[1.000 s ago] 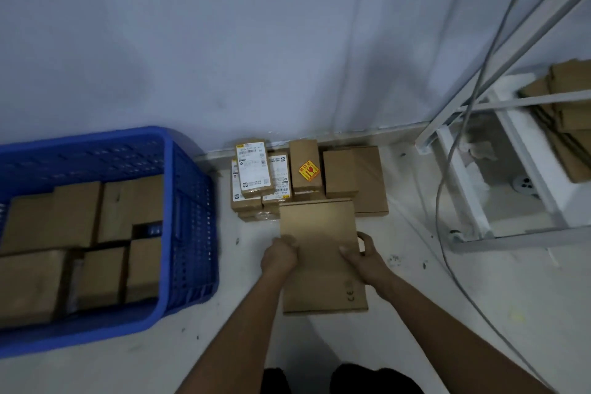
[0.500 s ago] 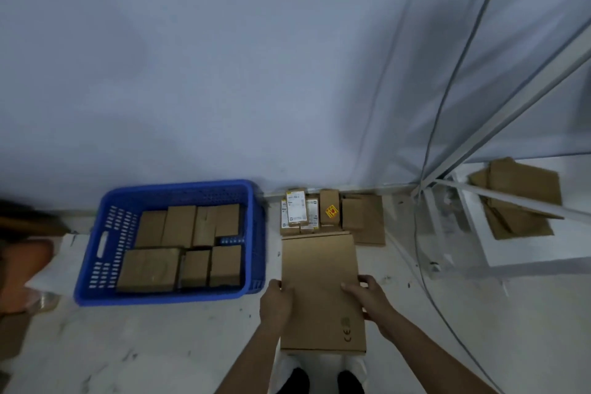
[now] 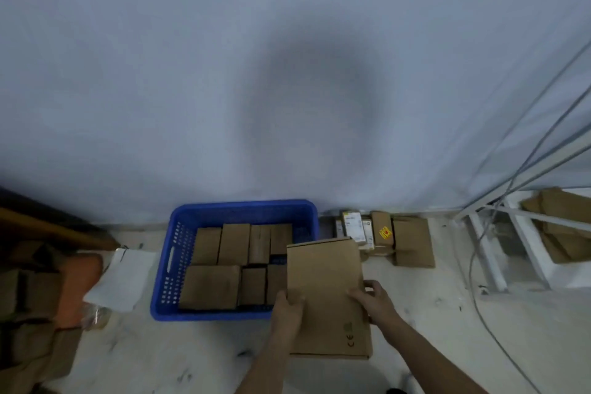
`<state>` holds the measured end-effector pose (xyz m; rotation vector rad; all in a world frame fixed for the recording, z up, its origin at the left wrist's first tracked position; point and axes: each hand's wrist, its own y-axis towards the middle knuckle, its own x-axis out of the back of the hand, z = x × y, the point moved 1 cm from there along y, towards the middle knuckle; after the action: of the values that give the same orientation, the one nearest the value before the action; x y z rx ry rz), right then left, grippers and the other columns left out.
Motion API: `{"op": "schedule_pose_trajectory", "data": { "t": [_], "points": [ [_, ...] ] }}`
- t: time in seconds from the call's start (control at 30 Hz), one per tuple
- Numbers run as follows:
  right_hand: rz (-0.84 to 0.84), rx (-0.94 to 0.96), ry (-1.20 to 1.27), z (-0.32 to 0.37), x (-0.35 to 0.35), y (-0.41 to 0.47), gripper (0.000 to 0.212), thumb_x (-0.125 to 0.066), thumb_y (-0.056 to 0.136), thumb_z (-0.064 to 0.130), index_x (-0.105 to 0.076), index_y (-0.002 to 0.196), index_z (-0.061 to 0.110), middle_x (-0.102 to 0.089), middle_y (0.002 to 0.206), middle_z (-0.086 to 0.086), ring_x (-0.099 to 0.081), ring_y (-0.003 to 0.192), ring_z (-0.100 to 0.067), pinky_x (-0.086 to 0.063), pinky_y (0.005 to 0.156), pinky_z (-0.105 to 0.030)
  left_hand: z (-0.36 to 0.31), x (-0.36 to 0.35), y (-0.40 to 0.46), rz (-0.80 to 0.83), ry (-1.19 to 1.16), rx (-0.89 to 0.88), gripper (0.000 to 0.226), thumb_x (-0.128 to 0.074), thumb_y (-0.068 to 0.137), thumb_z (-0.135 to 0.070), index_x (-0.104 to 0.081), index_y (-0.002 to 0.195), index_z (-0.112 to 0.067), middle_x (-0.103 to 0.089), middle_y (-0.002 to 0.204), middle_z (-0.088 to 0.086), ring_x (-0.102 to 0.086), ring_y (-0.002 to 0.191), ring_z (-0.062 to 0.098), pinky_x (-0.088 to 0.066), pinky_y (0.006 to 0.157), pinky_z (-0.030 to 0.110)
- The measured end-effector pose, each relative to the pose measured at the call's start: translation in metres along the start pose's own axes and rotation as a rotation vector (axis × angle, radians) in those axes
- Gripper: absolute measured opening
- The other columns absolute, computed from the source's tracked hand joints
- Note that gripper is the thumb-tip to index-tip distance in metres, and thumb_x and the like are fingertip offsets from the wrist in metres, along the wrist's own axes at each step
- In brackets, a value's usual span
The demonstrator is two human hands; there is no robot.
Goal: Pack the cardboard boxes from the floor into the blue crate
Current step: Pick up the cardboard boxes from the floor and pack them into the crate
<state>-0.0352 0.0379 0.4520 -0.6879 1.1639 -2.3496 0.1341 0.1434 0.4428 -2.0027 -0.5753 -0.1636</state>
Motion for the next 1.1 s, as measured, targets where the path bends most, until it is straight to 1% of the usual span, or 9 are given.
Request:
{"op": "schedule_pose_trajectory", "data": {
  "t": [0.13, 0.23, 0.43, 0.53, 0.7, 0.8, 0.9, 0.97, 1.1],
  "points": [
    [-0.034, -0.038, 0.035, 0.013, -0.064, -0.008, 0.062, -0.072, 0.08, 0.039, -0.044, 0.132, 0.018, -0.059, 0.114, -0.006, -0.059, 0.101, -0.025, -0.053, 0.09, -0.045, 0.011, 0.063, 0.023, 0.02, 0.018, -0.032, 0.064, -0.06, 0.092, -0.029, -0.03, 0.145, -0.01, -0.046, 0.143, 0.009, -0.047, 0.13, 0.027, -0.042, 0.104, 0.034],
    [-0.102, -0.015, 0.028, 0.022, -0.093, -0.006, 0.065, -0.074, 0.078, 0.042, -0.045, 0.131, 0.018, -0.061, 0.113, -0.005, -0.061, 0.096, -0.022, -0.055, 0.084, -0.042, 0.014, 0.082, 0.046, 0.075, 0.021, -0.025, 0.067, -0.061, 0.091, -0.027, -0.027, 0.146, -0.011, -0.044, 0.145, 0.008, -0.044, 0.132, 0.026, -0.041, 0.105, 0.034],
    [-0.263, 0.027, -0.13, 0.043, -0.117, 0.013, 0.062, -0.073, 0.077, 0.048, -0.047, 0.125, 0.018, -0.061, 0.104, -0.001, -0.06, 0.085, -0.018, -0.052, 0.079, -0.035, 0.018, 0.077, 0.077, 0.103, 0.034, -0.029, 0.065, -0.064, 0.089, -0.028, -0.033, 0.144, -0.016, -0.044, 0.144, 0.005, -0.045, 0.131, 0.024, -0.041, 0.107, 0.034],
    [-0.323, 0.047, -0.241, 0.052, -0.127, 0.038, 0.066, -0.072, 0.074, 0.055, -0.044, 0.122, 0.018, -0.061, 0.106, -0.002, -0.057, 0.085, -0.019, -0.049, 0.075, -0.033, 0.019, 0.064, 0.094, 0.185, -0.001, -0.022, 0.052, -0.06, 0.092, -0.027, -0.042, 0.139, -0.019, -0.051, 0.139, 0.004, -0.051, 0.124, 0.022, -0.045, 0.104, 0.036],
    [-0.422, 0.085, -0.393, 0.059, -0.149, 0.093, 0.062, -0.07, 0.072, 0.06, -0.04, 0.105, 0.017, -0.061, 0.101, -0.003, -0.059, 0.083, -0.022, -0.047, 0.068, -0.033, 0.01, 0.046, 0.134, 0.355, -0.088, -0.029, 0.041, -0.048, 0.098, -0.017, -0.043, 0.139, -0.016, -0.052, 0.135, 0.005, -0.052, 0.116, 0.018, -0.045, 0.098, 0.03],
    [-0.466, 0.133, -0.483, 0.055, -0.163, 0.138, 0.067, -0.068, 0.068, 0.063, -0.042, 0.108, 0.016, -0.061, 0.099, -0.002, -0.062, 0.083, -0.022, -0.047, 0.065, -0.032, 0.011, 0.032, 0.174, 0.421, -0.137, -0.066, 0.042, -0.048, 0.096, -0.015, -0.044, 0.138, -0.015, -0.057, 0.12, 0.0, -0.053, 0.103, 0.011, -0.044, 0.085, 0.023],
    [-0.508, 0.205, -0.618, 0.049, -0.177, 0.194, 0.07, -0.065, 0.069, 0.063, -0.04, 0.114, 0.016, -0.062, 0.101, -0.004, -0.064, 0.083, -0.024, -0.05, 0.065, -0.033, 0.022, 0.014, 0.224, 0.486, -0.123, -0.125, 0.056, -0.06, 0.09, -0.019, -0.04, 0.142, -0.019, -0.055, 0.129, -0.003, -0.054, 0.115, 0.013, -0.046, 0.094, 0.025],
    [-0.537, 0.255, -0.742, 0.045, -0.184, 0.234, 0.072, -0.064, 0.074, 0.061, -0.036, 0.124, 0.017, -0.06, 0.106, -0.005, -0.064, 0.085, -0.025, -0.049, 0.063, -0.033, 0.028, 0.003, 0.26, 0.471, -0.078, -0.174, 0.062, -0.067, 0.086, -0.019, -0.039, 0.142, -0.017, -0.051, 0.137, 0.001, -0.05, 0.122, 0.016, -0.044, 0.095, 0.025],
    [-0.563, 0.32, -0.941, 0.034, -0.195, 0.307, 0.071, -0.059, 0.082, 0.055, -0.028, 0.136, 0.02, -0.052, 0.114, -0.011, -0.057, 0.075, -0.026, -0.041, 0.057, -0.031, 0.04, -0.026, 0.337, 0.378, 0.068, -0.27, 0.057, -0.072, 0.08, -0.032, -0.048, 0.129, -0.017, -0.054, 0.124, -0.005, -0.051, 0.109, 0.012, -0.043, 0.088, 0.024]
  ]
}}
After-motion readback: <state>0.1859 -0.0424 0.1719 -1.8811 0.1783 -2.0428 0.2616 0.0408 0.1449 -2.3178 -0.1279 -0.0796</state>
